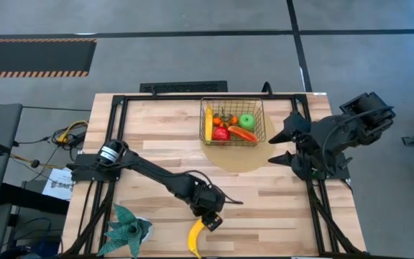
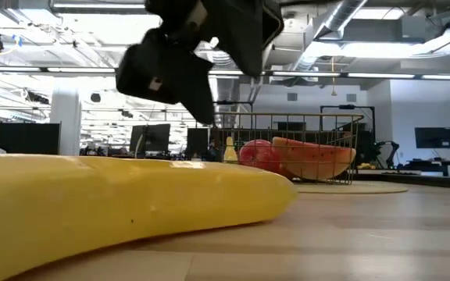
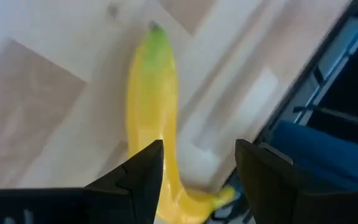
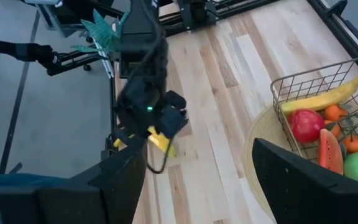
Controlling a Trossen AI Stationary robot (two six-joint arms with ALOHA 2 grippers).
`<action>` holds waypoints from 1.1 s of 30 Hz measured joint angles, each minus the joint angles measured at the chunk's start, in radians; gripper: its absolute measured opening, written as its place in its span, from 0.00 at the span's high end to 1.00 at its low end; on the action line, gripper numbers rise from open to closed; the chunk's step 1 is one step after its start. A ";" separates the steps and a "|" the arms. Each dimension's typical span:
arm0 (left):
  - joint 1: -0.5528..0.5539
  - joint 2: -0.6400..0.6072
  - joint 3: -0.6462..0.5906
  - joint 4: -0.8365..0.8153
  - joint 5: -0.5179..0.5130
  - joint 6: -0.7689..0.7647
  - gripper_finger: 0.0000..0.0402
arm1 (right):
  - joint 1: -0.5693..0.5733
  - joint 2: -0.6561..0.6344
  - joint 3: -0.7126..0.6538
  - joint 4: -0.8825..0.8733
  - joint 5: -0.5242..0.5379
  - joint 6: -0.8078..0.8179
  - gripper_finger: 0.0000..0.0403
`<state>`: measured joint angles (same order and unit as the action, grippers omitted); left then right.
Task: Build produce basket
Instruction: Put the yellow banana into the wire basket
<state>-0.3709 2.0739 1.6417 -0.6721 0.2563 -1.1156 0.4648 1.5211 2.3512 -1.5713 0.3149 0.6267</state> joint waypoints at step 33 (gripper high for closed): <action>-0.017 0.006 -0.008 -0.019 -0.140 0.163 0.45 | 0.049 0.051 -0.001 0.000 0.000 0.019 0.24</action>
<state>-0.3877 2.0800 1.6333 -0.6907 0.1165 -0.9526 0.5136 1.5719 2.3507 -1.5711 0.3149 0.6460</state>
